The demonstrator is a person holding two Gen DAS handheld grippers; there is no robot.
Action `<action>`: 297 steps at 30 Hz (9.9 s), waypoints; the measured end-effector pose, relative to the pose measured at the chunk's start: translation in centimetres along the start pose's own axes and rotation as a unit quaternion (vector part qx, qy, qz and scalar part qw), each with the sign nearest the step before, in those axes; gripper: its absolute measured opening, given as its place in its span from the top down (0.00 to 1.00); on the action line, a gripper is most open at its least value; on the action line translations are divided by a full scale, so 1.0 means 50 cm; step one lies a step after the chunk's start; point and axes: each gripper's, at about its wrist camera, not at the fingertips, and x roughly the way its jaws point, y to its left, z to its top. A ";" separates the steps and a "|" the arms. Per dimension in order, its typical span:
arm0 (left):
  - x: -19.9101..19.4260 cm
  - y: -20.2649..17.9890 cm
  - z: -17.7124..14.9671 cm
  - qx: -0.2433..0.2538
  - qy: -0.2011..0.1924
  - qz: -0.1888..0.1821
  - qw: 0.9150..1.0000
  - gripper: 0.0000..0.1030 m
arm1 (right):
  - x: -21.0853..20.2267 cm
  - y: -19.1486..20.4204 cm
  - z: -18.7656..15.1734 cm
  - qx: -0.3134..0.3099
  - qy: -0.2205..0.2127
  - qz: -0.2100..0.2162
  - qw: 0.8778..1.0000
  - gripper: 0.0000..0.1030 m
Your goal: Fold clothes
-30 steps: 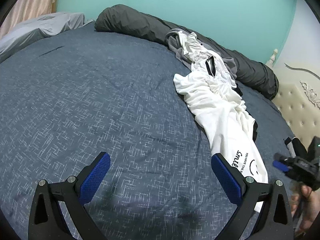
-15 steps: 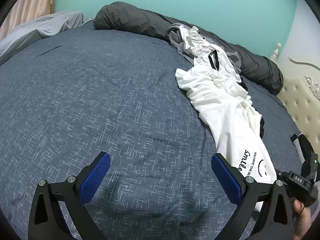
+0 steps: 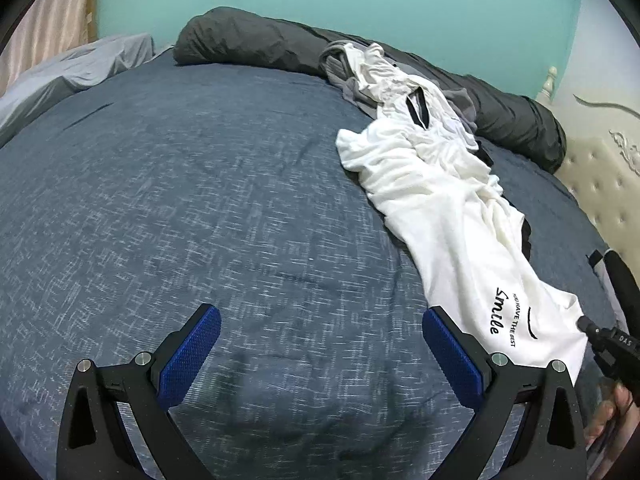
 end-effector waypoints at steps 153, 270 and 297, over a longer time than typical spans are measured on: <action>-0.001 -0.066 0.045 0.061 -0.007 -0.056 0.996 0.00 | 0.093 0.249 -0.051 -0.183 0.096 0.113 0.972 0.75; -0.459 -0.224 0.266 0.118 -0.145 -0.171 0.967 0.97 | -0.335 0.407 0.144 -0.286 -0.060 0.106 0.951 0.94; -0.920 -0.329 0.495 0.155 -0.272 -0.180 0.932 0.97 | -0.736 0.711 0.360 -0.379 -0.181 0.103 0.902 0.94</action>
